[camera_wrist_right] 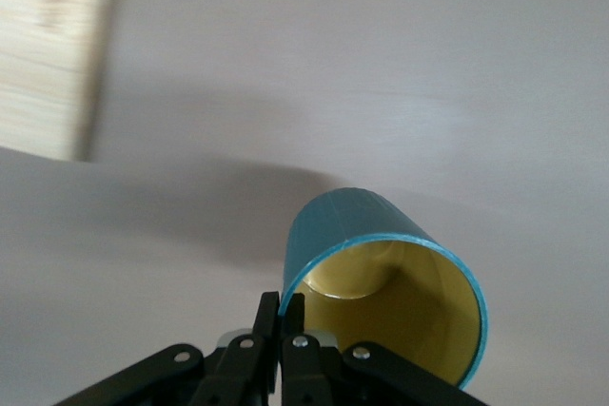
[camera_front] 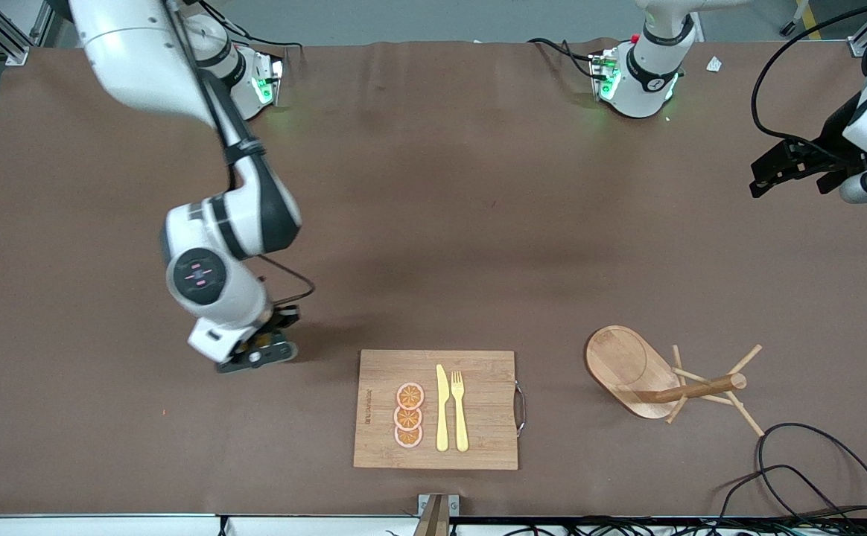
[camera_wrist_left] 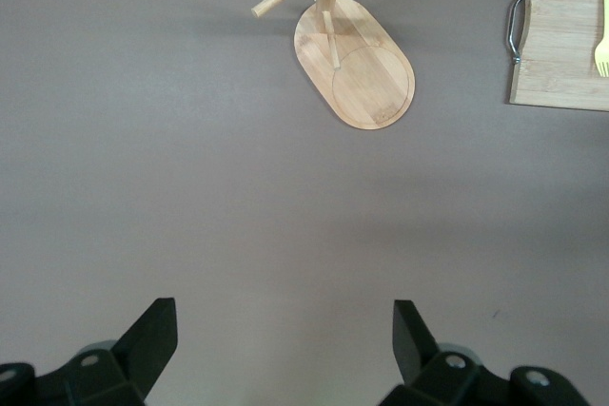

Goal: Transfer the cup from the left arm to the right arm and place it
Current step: 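Carry the teal mug with the right gripper beside the cutting board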

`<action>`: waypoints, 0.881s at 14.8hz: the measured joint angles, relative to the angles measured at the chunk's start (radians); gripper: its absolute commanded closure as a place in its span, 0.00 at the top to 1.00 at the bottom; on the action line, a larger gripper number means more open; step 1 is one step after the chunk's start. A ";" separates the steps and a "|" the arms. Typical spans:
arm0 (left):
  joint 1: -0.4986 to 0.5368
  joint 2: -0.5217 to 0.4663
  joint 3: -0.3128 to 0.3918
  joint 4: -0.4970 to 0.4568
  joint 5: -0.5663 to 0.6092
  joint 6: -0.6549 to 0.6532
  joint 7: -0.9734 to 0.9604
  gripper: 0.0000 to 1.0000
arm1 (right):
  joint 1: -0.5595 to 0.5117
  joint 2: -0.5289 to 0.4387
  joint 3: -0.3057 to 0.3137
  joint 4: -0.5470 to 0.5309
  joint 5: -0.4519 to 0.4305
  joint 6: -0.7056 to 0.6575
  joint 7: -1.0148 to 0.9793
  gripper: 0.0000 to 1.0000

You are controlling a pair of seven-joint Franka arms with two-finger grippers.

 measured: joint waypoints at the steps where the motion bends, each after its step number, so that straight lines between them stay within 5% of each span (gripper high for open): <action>1: 0.000 0.000 0.001 0.000 0.000 0.000 0.000 1.00 | -0.039 0.001 0.000 -0.003 0.000 0.000 -0.035 0.02; 7: 0.000 -0.010 0.002 0.000 0.000 -0.002 0.000 1.00 | -0.157 0.002 0.003 -0.078 0.000 0.020 -0.143 0.02; 13: 0.000 -0.014 0.002 0.000 0.000 -0.002 0.000 1.00 | -0.215 -0.088 0.004 -0.294 0.000 0.189 -0.216 0.02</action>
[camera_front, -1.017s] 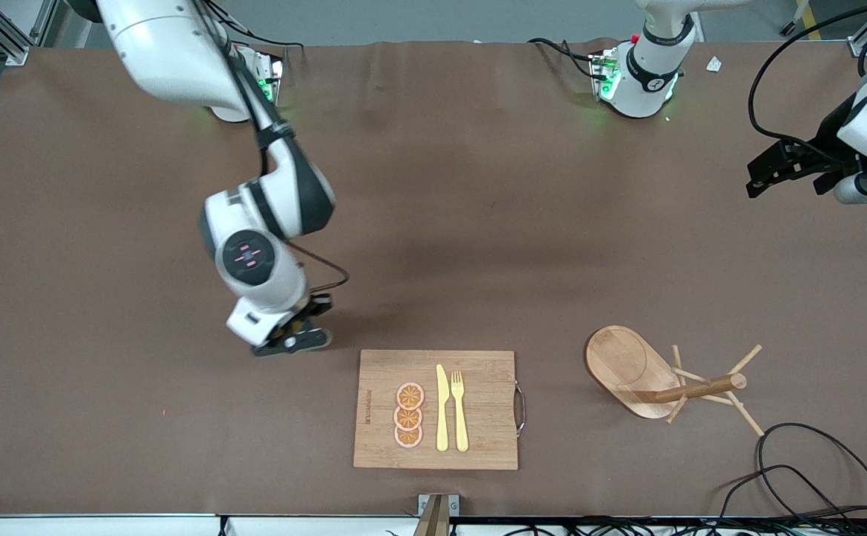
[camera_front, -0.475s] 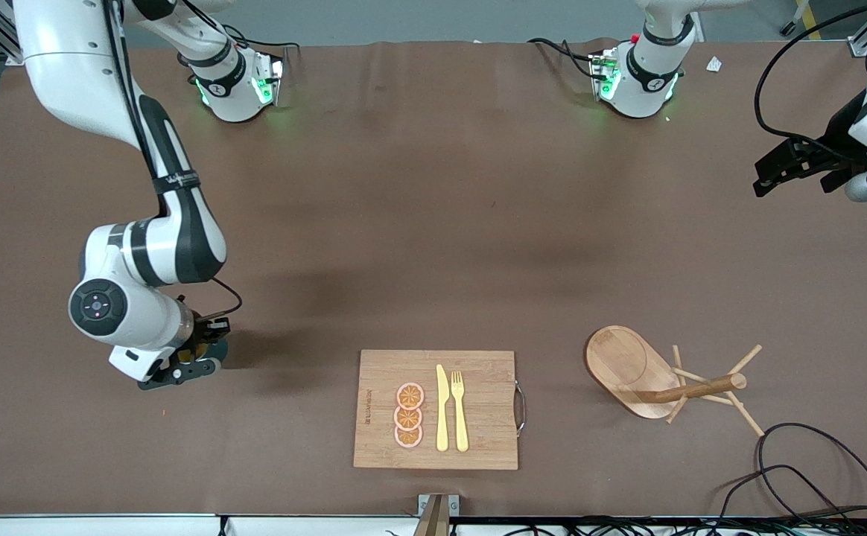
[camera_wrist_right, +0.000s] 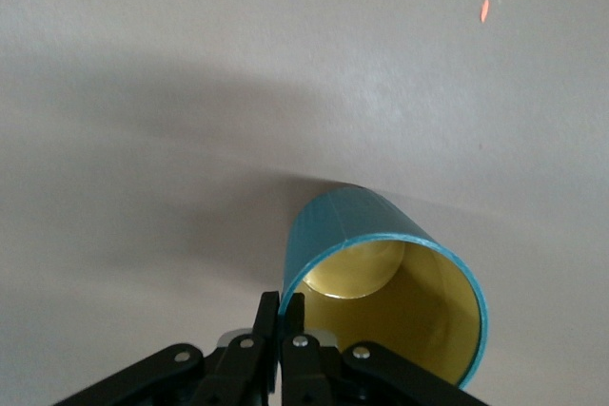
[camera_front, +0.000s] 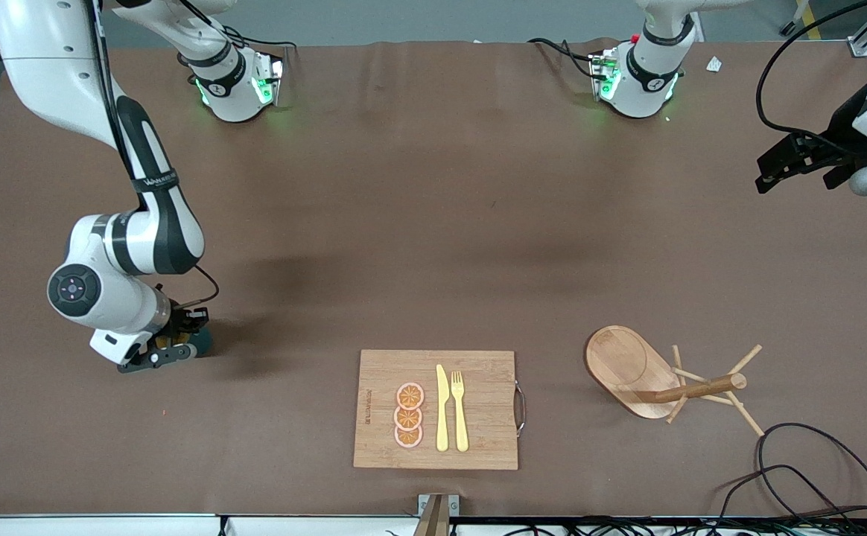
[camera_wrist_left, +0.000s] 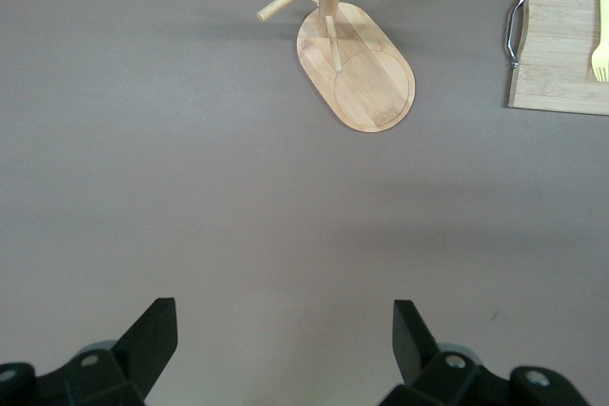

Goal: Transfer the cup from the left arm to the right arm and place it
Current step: 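Carry the teal mug with the right gripper beside the cutting board, then set the teal mug down and open the right gripper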

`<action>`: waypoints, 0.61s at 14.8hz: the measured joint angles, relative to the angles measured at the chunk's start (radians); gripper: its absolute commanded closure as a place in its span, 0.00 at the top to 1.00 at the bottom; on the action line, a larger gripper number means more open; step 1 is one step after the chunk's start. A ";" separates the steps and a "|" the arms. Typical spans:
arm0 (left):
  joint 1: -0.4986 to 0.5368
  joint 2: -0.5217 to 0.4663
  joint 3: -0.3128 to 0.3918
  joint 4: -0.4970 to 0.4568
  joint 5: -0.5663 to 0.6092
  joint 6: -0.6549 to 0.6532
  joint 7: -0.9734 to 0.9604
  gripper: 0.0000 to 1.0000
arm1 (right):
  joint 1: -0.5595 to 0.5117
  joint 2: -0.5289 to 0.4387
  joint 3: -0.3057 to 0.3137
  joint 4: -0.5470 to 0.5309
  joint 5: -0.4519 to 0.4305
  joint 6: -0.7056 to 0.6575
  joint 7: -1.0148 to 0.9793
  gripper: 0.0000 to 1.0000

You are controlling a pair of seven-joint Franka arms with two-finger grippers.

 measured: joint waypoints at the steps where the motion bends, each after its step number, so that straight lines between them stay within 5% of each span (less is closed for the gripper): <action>1: 0.000 0.000 0.000 0.000 0.000 0.000 0.000 1.00 | -0.003 -0.014 0.000 -0.016 0.000 0.003 -0.021 0.04; 5: 0.000 0.000 0.000 0.000 0.000 0.000 0.000 1.00 | -0.003 -0.035 0.003 -0.036 0.000 0.006 -0.057 0.19; 9: 0.003 0.000 0.001 0.000 0.000 0.001 0.000 1.00 | -0.003 -0.036 0.004 -0.038 0.000 0.007 -0.061 0.67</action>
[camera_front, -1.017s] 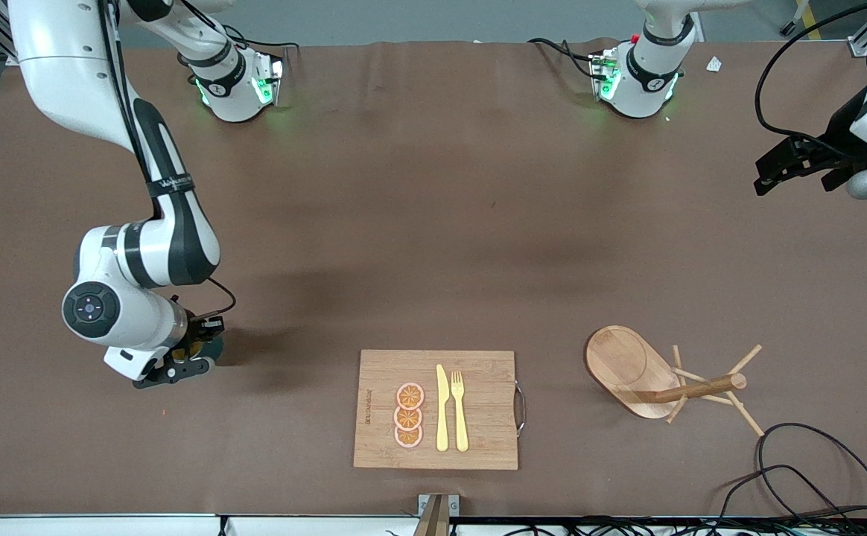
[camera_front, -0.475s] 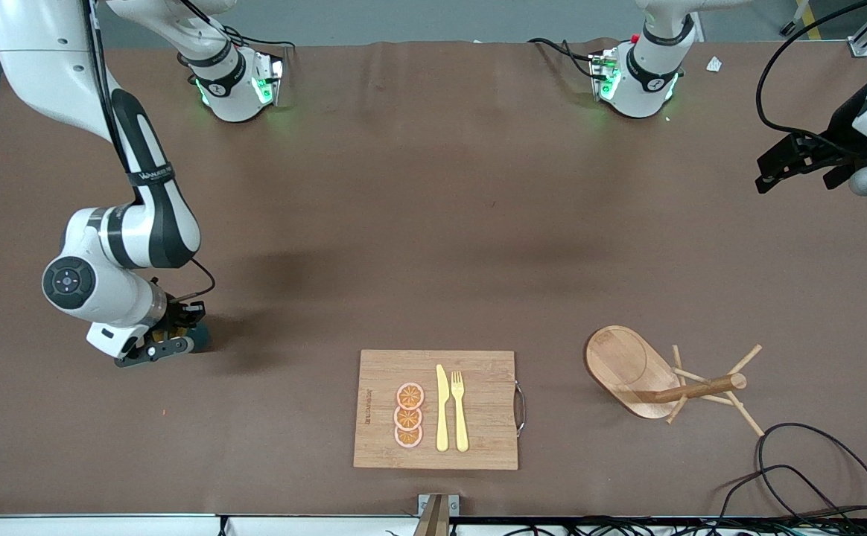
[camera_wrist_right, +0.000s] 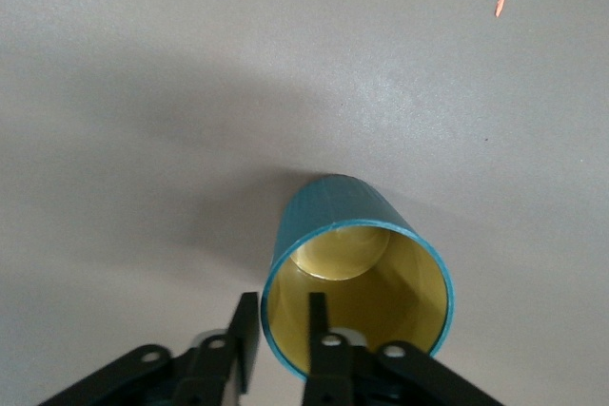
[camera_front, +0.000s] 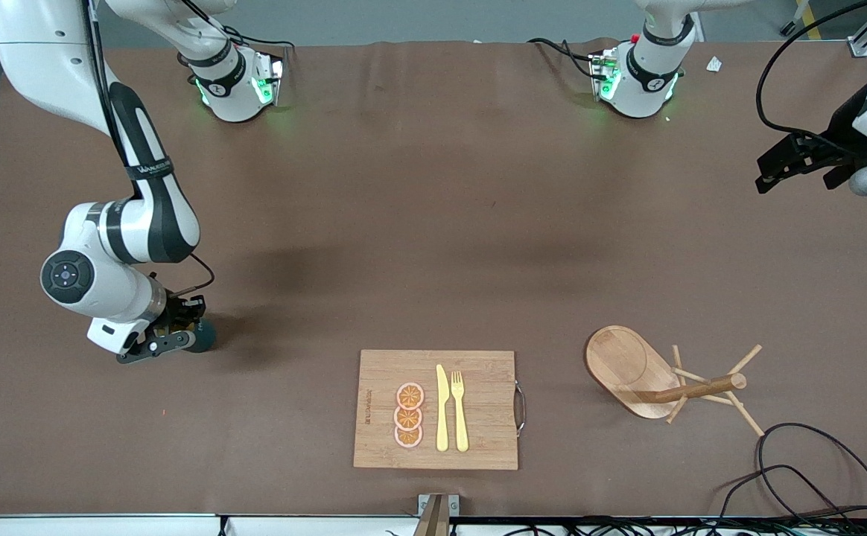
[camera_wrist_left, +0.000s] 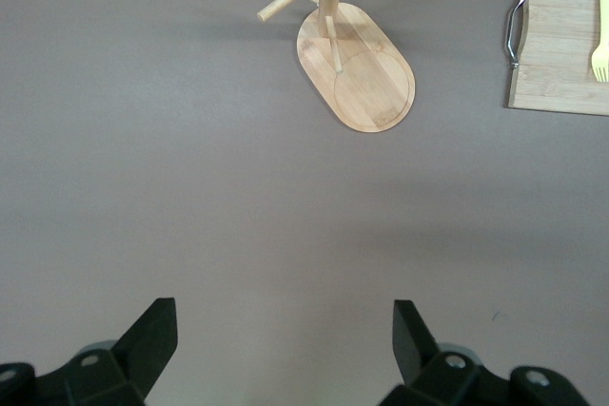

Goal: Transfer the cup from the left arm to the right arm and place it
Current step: 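Set the teal mug down and open the right gripper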

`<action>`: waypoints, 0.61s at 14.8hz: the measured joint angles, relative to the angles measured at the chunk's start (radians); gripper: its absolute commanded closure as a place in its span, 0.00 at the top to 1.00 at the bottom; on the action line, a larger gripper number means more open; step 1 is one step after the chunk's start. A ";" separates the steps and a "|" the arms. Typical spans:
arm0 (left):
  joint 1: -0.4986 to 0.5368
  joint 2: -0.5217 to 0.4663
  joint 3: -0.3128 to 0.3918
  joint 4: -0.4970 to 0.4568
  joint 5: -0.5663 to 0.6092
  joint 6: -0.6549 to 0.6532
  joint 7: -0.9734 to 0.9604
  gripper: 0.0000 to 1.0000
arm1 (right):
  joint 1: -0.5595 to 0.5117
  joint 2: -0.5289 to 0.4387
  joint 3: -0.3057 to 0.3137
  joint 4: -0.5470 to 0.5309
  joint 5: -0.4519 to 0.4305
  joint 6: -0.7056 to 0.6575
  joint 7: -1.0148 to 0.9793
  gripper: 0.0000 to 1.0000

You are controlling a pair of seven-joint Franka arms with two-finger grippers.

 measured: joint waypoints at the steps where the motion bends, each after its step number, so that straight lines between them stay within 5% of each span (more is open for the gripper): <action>1: 0.006 0.000 0.001 0.000 0.000 0.000 0.000 1.00 | 0.000 -0.001 0.000 0.001 0.000 0.001 0.000 0.83; 2: 0.014 0.000 0.001 0.000 0.000 0.000 0.001 1.00 | 0.000 -0.003 0.000 0.007 0.000 0.002 -0.001 1.00; 9: 0.024 0.000 0.000 0.000 0.000 0.000 0.008 1.00 | -0.020 -0.039 -0.001 0.223 0.000 -0.190 0.001 1.00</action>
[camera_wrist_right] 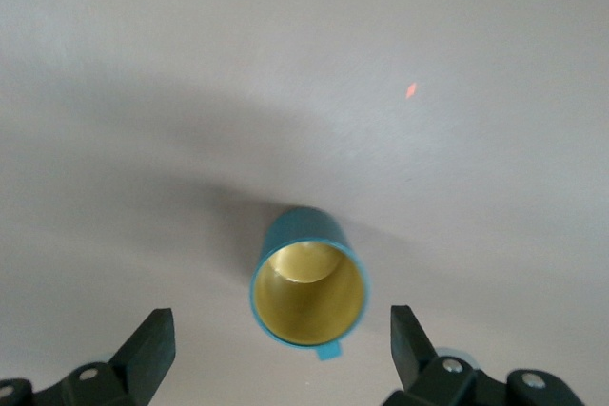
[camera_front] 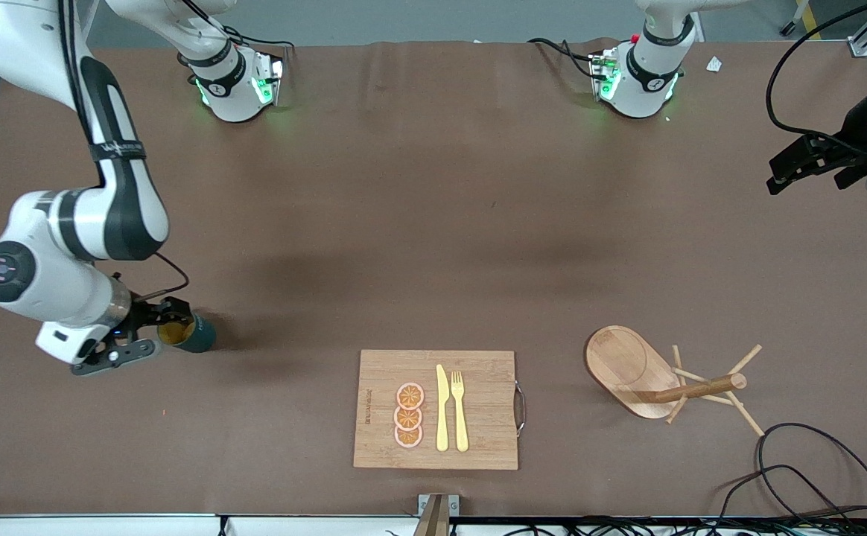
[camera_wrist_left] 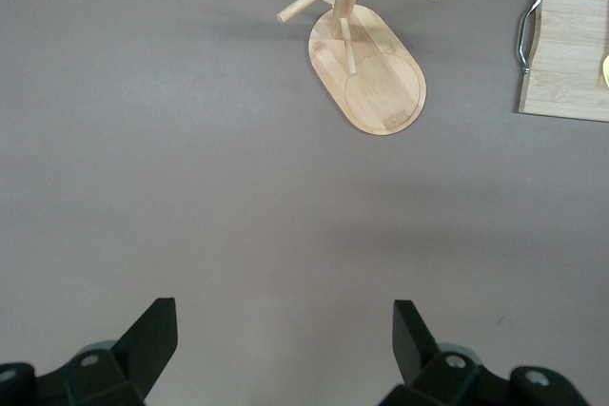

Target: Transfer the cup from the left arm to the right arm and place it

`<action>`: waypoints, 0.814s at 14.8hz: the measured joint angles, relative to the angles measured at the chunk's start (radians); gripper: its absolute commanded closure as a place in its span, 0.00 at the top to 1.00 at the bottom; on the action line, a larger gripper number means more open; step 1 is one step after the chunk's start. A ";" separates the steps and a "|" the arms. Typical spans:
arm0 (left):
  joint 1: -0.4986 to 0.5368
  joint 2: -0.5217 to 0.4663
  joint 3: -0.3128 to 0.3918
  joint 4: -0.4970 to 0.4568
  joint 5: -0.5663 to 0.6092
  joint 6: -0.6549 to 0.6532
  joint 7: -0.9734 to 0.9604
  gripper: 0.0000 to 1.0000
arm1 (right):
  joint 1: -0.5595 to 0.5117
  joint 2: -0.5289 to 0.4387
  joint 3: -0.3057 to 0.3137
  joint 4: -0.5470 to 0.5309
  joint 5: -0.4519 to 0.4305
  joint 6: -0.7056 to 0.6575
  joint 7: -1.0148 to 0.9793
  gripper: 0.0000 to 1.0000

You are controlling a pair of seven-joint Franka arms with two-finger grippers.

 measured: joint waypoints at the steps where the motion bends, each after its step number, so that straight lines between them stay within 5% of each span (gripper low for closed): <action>1: 0.000 0.000 0.000 0.000 0.000 0.000 0.000 1.00 | -0.009 -0.007 0.000 0.031 0.000 -0.013 0.000 1.00; 12: 0.000 0.000 -0.001 0.002 0.000 0.001 0.000 1.00 | -0.045 -0.239 0.010 0.152 0.001 -0.281 0.223 1.00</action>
